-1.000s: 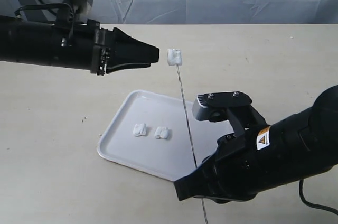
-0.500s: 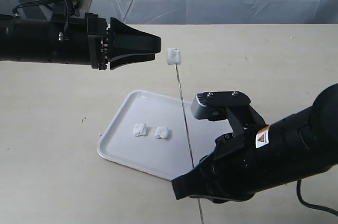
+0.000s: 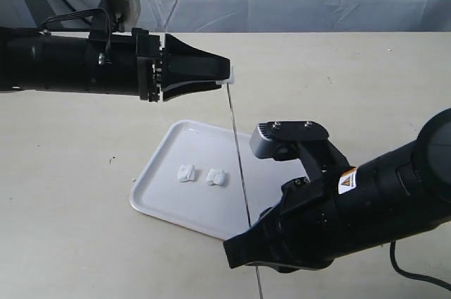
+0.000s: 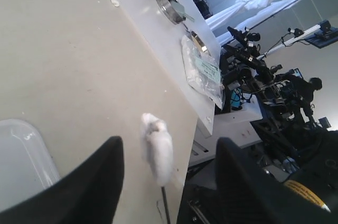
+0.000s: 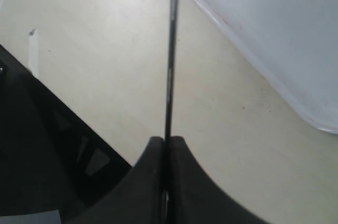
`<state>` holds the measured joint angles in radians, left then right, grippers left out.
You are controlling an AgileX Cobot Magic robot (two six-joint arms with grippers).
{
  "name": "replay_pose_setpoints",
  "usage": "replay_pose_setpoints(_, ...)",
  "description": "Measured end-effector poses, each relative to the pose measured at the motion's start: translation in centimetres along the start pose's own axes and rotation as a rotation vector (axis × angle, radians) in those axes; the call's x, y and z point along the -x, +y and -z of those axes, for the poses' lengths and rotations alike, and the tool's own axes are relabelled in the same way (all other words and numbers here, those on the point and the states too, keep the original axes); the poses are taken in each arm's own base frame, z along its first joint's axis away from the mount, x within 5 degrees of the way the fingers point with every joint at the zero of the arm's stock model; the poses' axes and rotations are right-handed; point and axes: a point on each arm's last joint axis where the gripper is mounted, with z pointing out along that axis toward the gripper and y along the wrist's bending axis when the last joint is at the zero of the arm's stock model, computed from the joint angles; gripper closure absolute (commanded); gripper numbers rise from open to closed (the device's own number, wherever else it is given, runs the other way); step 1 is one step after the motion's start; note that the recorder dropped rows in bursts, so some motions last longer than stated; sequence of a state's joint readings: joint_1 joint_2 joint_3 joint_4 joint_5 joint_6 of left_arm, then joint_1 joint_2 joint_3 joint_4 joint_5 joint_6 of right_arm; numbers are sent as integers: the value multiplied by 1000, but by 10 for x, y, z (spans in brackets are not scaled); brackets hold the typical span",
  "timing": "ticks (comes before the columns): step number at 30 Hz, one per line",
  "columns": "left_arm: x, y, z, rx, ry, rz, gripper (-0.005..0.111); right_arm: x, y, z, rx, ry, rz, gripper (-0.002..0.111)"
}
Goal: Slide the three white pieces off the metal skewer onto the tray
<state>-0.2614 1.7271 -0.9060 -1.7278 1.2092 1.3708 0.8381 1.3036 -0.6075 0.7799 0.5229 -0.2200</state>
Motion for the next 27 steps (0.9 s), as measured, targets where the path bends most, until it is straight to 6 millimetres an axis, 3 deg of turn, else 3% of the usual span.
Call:
replay_pose_setpoints(16,-1,-1,-2,-7,7,-13,58,0,0,0,3,1,5,109)
replay_pose_setpoints(23,-1,-1,-2,-7,7,-13,88,0,0,0,3,1,5,109)
replay_pose_setpoints(27,-1,-1,-2,-7,7,-17,97,0,0,0,3,1,5,109)
